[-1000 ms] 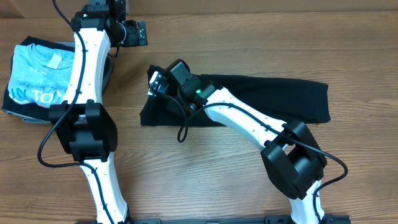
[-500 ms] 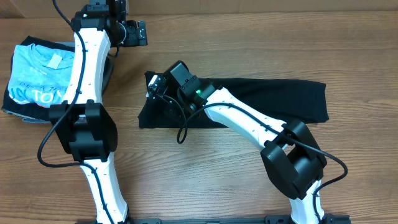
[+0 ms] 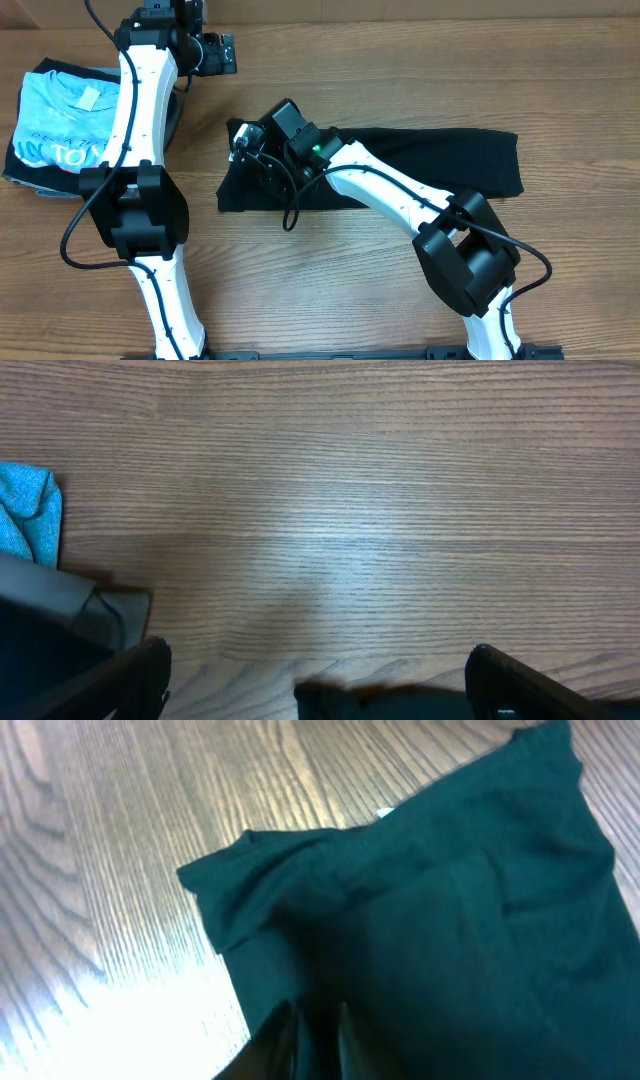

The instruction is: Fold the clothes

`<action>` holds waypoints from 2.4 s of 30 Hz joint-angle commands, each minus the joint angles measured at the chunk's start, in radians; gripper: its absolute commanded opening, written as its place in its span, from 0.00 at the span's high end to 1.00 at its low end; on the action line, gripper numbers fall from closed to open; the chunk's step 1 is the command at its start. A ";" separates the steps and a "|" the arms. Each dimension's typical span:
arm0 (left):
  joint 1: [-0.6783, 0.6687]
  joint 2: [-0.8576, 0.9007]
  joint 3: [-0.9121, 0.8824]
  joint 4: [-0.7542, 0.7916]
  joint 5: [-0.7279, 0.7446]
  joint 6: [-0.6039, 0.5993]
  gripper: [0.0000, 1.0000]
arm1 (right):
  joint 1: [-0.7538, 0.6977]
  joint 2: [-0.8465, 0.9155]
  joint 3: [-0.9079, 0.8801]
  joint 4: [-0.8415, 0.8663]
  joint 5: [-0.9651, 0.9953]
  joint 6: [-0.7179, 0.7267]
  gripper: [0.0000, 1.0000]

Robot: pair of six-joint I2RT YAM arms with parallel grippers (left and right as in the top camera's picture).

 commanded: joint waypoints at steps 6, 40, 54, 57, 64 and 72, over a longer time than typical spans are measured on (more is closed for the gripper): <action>-0.003 -0.005 0.010 -0.011 0.034 -0.005 0.10 | -0.028 -0.063 0.041 -0.003 0.019 0.130 0.47; -0.159 -0.006 -0.225 -0.414 0.150 0.012 0.96 | -1.288 -0.215 -0.230 -0.645 -0.149 0.389 0.41; -0.165 -0.006 -0.362 -0.360 0.151 0.009 0.94 | -1.250 -0.076 -0.230 -0.587 -0.245 0.356 0.55; -0.165 -0.006 -0.362 -0.356 0.148 0.009 0.93 | -1.250 -0.076 -0.235 -0.594 -0.246 0.363 0.55; -0.165 -0.006 -0.362 -0.349 0.148 0.013 0.92 | -1.250 -0.076 -0.270 -0.559 -0.196 0.400 0.46; -0.165 -0.006 -0.362 -0.348 0.148 0.013 0.91 | -1.250 -0.076 -0.287 -0.554 -0.193 0.409 0.50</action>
